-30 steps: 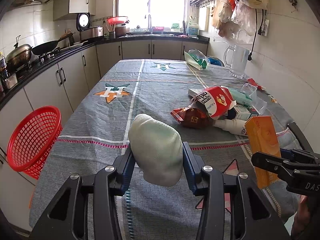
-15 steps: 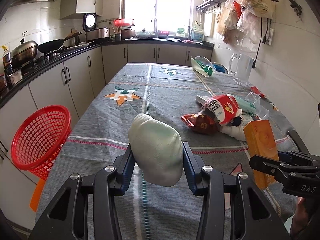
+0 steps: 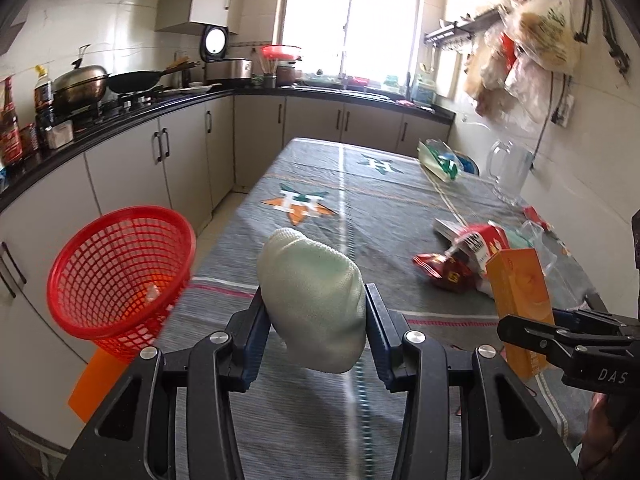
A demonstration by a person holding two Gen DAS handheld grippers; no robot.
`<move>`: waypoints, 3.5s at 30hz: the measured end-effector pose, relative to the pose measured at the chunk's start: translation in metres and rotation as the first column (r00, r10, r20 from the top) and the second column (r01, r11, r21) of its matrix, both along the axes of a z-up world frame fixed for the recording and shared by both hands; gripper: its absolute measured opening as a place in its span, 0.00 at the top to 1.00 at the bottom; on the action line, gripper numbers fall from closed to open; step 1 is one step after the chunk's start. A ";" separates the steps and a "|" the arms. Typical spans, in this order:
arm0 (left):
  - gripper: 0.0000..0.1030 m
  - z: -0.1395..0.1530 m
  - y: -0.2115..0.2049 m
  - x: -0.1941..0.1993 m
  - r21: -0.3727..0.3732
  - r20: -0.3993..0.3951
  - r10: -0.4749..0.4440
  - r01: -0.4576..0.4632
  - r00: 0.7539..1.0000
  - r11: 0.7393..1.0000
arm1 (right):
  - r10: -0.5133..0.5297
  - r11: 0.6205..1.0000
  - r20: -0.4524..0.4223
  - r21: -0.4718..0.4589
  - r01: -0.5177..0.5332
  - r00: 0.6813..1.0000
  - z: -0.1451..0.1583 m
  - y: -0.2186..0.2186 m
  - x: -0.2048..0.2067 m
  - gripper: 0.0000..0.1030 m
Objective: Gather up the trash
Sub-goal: 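Lift the cloth ball and orange box off the table, then carry both held items over the red basket and open both grippers, then move both tools back to the table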
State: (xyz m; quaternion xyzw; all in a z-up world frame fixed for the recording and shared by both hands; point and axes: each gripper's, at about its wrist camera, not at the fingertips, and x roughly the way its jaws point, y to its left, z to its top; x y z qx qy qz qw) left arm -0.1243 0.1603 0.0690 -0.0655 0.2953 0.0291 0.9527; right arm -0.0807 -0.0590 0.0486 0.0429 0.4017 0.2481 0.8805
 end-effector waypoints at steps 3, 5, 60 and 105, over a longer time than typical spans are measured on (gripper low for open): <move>0.58 0.004 0.014 -0.003 -0.014 0.013 0.028 -0.028 1.000 1.000 | 0.020 1.000 -0.003 -0.005 -0.020 1.000 0.002 0.011 0.002 0.41; 0.58 0.006 0.023 -0.004 -0.020 0.020 0.046 -0.045 0.999 0.999 | 0.037 0.999 -0.003 -0.010 -0.037 0.999 0.004 0.020 0.003 0.41; 0.58 -0.019 0.208 0.006 -0.027 -0.049 0.316 -0.318 0.947 0.948 | 0.412 0.890 -0.153 -0.145 -0.432 0.898 -0.029 0.244 0.057 0.36; 0.26 -0.001 0.100 -0.008 0.009 -0.001 0.156 -0.156 0.988 0.988 | 0.284 0.955 -0.054 0.106 -0.278 0.957 0.018 0.145 0.034 0.39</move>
